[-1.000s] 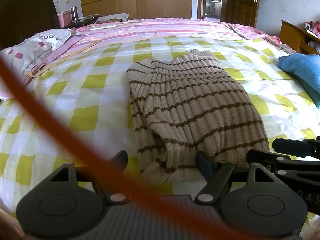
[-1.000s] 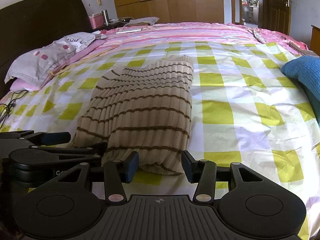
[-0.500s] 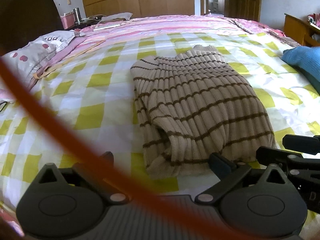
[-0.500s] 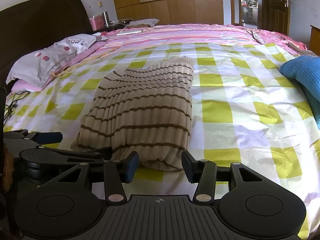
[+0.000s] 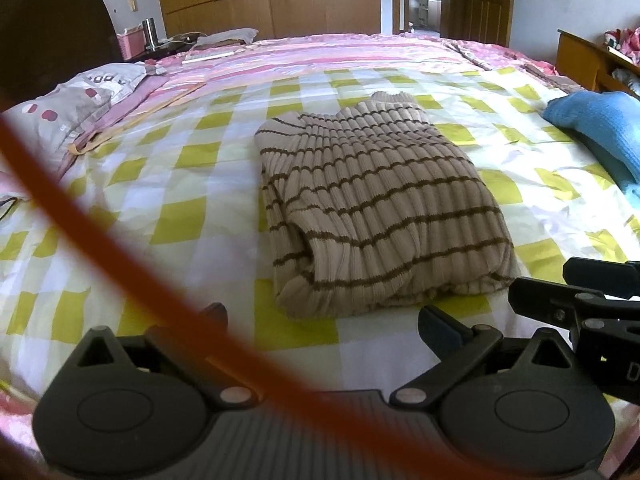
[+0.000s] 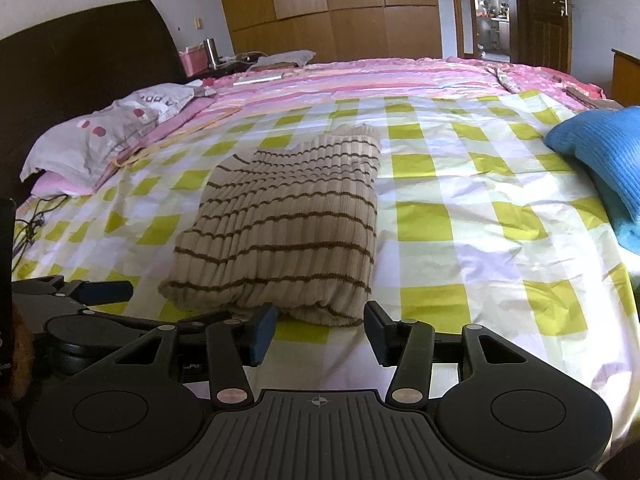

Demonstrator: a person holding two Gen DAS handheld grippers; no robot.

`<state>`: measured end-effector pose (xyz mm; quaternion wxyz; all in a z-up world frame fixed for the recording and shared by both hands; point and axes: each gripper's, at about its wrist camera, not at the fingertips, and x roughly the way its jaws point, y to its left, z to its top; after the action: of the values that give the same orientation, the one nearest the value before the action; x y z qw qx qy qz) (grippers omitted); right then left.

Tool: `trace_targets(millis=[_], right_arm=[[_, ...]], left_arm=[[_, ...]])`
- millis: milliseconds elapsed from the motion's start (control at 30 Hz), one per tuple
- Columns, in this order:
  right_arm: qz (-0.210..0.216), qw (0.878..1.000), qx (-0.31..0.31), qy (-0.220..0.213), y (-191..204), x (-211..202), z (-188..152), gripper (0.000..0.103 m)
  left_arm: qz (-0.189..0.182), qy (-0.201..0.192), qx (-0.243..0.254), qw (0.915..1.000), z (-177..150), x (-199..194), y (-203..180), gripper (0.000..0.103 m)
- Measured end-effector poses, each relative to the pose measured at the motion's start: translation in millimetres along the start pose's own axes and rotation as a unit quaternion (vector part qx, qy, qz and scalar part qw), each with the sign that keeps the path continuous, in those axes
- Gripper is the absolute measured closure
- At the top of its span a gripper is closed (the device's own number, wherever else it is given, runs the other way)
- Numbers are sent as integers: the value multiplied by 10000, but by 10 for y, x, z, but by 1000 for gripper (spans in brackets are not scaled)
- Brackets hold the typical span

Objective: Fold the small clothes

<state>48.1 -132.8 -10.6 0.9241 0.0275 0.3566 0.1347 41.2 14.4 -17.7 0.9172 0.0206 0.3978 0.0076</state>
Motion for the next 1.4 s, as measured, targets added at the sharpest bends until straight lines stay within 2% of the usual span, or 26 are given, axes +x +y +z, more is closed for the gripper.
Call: trace_targets(millis=[300,700,1400], right_arm=[[-7,10000,-12,-34,70,-139,-140,48],[-230,9994,154,189,37,-120,-348,48],[-279,9991,205,227,44,-128,-409,48]], left_arm=[[-13,16,-103,9999,-135,-161,57,0],[44,-4,-103,9999,-276,-287,69,0],[253,-30,26,9997,-348,-348,38,0]])
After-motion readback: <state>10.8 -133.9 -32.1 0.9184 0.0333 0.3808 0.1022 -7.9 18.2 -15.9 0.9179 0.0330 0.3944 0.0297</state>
